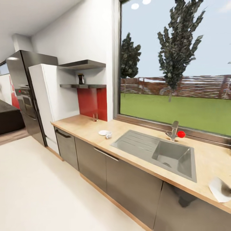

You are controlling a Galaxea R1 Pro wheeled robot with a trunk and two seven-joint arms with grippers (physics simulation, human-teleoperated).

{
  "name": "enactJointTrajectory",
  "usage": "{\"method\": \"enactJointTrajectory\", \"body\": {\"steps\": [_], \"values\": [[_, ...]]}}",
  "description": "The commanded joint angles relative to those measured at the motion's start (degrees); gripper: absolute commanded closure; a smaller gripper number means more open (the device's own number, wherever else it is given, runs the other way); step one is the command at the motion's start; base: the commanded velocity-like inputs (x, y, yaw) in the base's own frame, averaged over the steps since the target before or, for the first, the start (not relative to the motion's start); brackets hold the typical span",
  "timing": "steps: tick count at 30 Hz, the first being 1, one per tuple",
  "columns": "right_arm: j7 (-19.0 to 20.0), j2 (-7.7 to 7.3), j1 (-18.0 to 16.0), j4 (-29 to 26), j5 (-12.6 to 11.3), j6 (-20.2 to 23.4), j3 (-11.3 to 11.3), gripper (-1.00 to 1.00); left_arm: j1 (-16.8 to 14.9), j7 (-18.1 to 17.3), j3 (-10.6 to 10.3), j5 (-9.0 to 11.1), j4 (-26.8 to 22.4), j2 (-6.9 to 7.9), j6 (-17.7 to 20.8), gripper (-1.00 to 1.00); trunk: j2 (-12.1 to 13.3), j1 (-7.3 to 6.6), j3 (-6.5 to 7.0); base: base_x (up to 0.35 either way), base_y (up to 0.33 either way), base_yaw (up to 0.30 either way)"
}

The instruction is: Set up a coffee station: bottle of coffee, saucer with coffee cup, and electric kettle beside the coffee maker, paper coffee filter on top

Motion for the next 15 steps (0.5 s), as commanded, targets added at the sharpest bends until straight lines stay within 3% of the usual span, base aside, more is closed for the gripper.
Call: {"method": "enactJointTrajectory", "body": {"steps": [1,8,15], "values": [[-0.1,-0.01,0.0,0.0,-0.5,-0.1,0.3,-1.00,0.0,0.1,0.0,0.2,0.0,-0.01,-0.2,-1.00,-0.1,0.05,-0.09,0.319,0.178,-0.298],[-0.1,-0.03,0.0,0.0,-0.5,-0.1,0.3,-1.00,0.0,0.1,0.0,0.2,0.0,-0.04,-0.2,-1.00,-0.1,0.05,-0.09,0.303,0.211,-0.287],[0.0,-0.02,0.0,0.0,-0.4,-0.1,0.3,-1.00,0.0,0.1,-0.1,0.2,0.0,-0.05,-0.2,-1.00,-0.1,0.05,-0.09,0.287,0.232,-0.078]]}}
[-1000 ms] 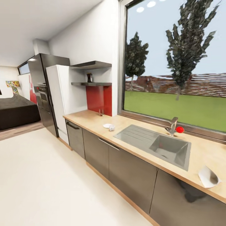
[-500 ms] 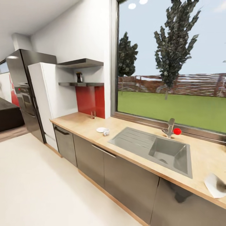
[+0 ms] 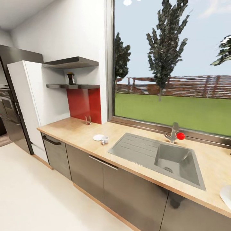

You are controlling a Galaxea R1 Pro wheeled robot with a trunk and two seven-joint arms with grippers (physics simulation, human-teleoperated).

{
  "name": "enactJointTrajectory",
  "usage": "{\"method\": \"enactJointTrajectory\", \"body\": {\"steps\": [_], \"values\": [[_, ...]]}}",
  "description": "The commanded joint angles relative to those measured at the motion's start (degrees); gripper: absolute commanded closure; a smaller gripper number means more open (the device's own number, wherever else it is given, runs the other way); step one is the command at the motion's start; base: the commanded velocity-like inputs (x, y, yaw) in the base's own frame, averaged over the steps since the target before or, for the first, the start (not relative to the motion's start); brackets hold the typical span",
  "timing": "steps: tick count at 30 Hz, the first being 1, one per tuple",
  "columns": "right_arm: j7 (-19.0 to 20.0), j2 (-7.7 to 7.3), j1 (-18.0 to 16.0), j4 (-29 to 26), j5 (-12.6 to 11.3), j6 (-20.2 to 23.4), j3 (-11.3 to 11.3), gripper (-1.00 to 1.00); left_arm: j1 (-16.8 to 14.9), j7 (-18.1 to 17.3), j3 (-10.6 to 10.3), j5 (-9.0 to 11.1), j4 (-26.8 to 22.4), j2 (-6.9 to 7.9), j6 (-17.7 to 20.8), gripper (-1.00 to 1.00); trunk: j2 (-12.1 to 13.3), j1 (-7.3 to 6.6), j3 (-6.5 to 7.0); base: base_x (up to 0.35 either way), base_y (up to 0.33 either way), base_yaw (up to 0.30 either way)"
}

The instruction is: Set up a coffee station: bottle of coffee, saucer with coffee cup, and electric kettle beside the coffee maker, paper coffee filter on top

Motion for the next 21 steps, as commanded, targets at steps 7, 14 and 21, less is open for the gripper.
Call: {"method": "enactJointTrajectory", "body": {"steps": [7,14,21], "values": [[-0.1,-0.01,0.0,0.0,-0.5,-0.2,0.3,-1.00,0.0,0.1,-0.1,0.2,0.0,-0.05,-0.2,-1.00,-0.1,0.05,-0.09,0.240,0.265,-0.004],[-0.1,-0.01,0.0,0.0,-0.5,-0.2,0.3,-1.00,0.0,0.1,-0.1,0.2,0.0,-0.03,-0.3,-1.00,-0.1,0.05,-0.09,0.207,0.285,0.000],[-0.1,-0.01,0.0,0.0,-0.5,-0.2,0.3,-1.00,0.0,0.1,-0.1,0.2,0.0,-0.04,-0.3,-1.00,-0.1,0.05,-0.09,0.196,0.289,-0.107]]}}
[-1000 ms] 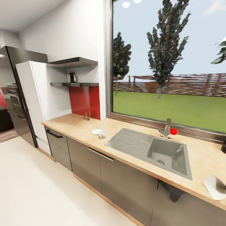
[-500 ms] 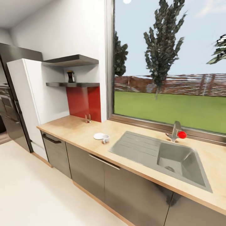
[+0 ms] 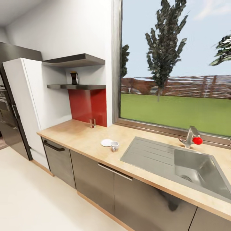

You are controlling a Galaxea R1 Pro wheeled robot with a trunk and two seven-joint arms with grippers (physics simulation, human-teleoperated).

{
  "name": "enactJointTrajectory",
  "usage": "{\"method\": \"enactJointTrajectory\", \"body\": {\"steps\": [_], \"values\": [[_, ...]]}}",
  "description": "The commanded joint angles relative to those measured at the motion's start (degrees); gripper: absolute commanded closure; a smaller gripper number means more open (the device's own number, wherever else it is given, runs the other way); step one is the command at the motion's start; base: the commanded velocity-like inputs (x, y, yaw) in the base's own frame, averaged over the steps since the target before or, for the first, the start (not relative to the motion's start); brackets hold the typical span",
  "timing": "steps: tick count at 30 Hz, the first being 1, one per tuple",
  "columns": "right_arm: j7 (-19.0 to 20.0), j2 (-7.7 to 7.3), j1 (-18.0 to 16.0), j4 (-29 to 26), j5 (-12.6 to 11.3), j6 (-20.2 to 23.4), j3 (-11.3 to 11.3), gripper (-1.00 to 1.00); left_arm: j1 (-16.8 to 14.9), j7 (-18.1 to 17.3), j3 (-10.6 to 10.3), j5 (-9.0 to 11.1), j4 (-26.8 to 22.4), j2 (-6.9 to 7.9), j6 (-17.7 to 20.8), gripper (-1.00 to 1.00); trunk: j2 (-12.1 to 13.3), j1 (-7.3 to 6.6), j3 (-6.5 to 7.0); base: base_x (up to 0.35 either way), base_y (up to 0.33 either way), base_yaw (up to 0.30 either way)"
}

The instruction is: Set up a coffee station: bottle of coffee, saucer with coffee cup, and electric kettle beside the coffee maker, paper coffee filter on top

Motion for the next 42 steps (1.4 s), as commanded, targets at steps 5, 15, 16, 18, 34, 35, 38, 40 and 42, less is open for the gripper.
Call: {"method": "enactJointTrajectory", "body": {"steps": [5,15,16,18,34,35,38,40,42], "values": [[-0.1,-0.01,0.0,0.0,-0.5,-0.2,0.3,-1.00,0.0,0.1,0.0,0.2,0.0,0.02,-0.2,-1.00,-0.1,0.04,0.01,0.173,0.297,-0.274],[-0.1,-0.01,0.0,0.0,-0.5,-0.2,0.3,-1.00,0.0,0.1,0.0,0.2,0.0,-0.03,-0.2,-1.00,-0.1,0.04,0.43,0.137,0.312,-0.288],[-0.1,-0.01,0.0,0.0,-0.5,-0.2,0.3,-1.00,0.0,0.1,0.0,0.2,0.0,-0.04,-0.2,-1.00,-0.1,0.04,0.48,0.090,0.326,-0.270],[-0.1,-0.01,0.0,0.0,-0.5,-0.2,0.3,-1.00,0.0,0.1,0.0,0.2,0.0,-0.04,-0.2,-1.00,-0.1,0.04,0.56,0.063,0.328,-0.212],[0.1,-0.84,0.0,0.1,-0.3,-0.5,0.6,-1.00,0.0,0.1,0.0,0.2,0.0,-0.04,-0.2,-1.00,-0.1,0.04,0.67,0.009,0.334,-0.033],[0.1,-0.98,0.0,0.1,-0.2,-0.5,0.6,-1.00,0.0,0.1,0.0,0.2,0.0,-0.04,-0.2,-1.00,-0.1,0.04,0.67,0.000,0.336,-0.001],[0.2,-1.13,0.0,0.1,-0.1,-0.5,0.7,-1.00,0.0,0.1,0.0,0.2,0.0,-0.05,-0.2,-1.00,-0.1,0.04,0.67,0.000,0.336,0.000],[0.2,-1.12,0.0,0.1,0.0,-0.5,0.7,-1.00,0.0,0.1,0.0,0.2,0.0,0.00,-0.2,-1.00,-0.1,0.04,0.67,0.039,0.336,0.000],[0.2,-1.09,0.0,0.1,0.0,-0.5,0.8,-1.00,0.0,0.1,-0.1,0.2,0.0,0.00,-0.2,-1.00,-0.1,0.04,0.67,0.081,0.336,0.000]]}}
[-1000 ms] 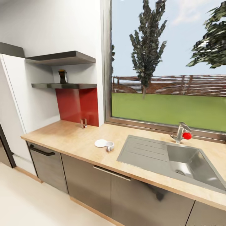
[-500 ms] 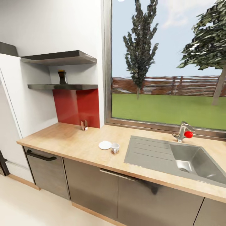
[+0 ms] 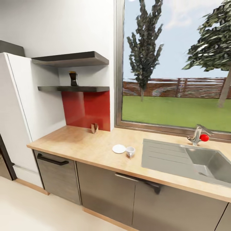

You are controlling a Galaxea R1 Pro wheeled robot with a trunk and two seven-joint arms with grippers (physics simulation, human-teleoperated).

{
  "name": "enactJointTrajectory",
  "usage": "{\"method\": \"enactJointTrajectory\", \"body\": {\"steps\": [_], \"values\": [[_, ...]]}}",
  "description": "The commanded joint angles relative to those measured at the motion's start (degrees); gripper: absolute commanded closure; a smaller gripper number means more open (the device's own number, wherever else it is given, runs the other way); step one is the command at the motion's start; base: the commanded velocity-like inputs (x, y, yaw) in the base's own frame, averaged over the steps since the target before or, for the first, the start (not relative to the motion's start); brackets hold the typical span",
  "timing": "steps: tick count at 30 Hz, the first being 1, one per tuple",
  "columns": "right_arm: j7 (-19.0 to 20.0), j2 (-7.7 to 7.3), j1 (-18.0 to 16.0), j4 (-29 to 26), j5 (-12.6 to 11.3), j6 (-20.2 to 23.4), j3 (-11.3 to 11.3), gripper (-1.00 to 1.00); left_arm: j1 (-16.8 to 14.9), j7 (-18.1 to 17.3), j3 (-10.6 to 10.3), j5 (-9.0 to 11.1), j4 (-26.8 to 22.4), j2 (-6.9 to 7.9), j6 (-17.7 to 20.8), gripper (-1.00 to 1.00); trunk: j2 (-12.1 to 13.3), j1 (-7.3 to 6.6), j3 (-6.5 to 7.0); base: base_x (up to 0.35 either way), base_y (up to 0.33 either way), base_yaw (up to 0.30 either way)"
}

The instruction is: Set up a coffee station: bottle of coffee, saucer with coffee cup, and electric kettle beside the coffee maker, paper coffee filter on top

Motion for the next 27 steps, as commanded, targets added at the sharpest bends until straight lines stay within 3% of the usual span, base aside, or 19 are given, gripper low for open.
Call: {"method": "enactJointTrajectory", "body": {"steps": [1,11,22,27], "values": [[0.0,-0.01,0.0,0.0,-0.5,-0.2,0.4,-1.00,0.0,0.1,0.0,0.3,0.0,-0.02,-0.2,-1.00,-0.1,0.02,-0.10,0.107,0.336,0.000],[0.0,0.01,0.0,0.0,-1.0,0.5,-0.2,-1.00,0.0,0.1,-0.1,0.3,0.0,0.02,-0.2,-1.00,-0.1,0.02,-0.08,0.135,0.336,-0.019],[0.4,0.00,0.0,0.0,-1.1,0.8,-0.3,-1.00,0.0,0.1,-0.1,0.3,0.0,-0.01,-0.2,-1.00,-0.1,0.02,0.41,0.142,0.336,-0.228],[0.4,0.00,0.0,0.0,-1.1,0.8,-0.3,-1.00,0.0,0.1,-0.1,0.3,0.1,-0.01,-0.2,-1.00,-0.1,0.02,0.50,0.105,0.335,-0.084]]}}
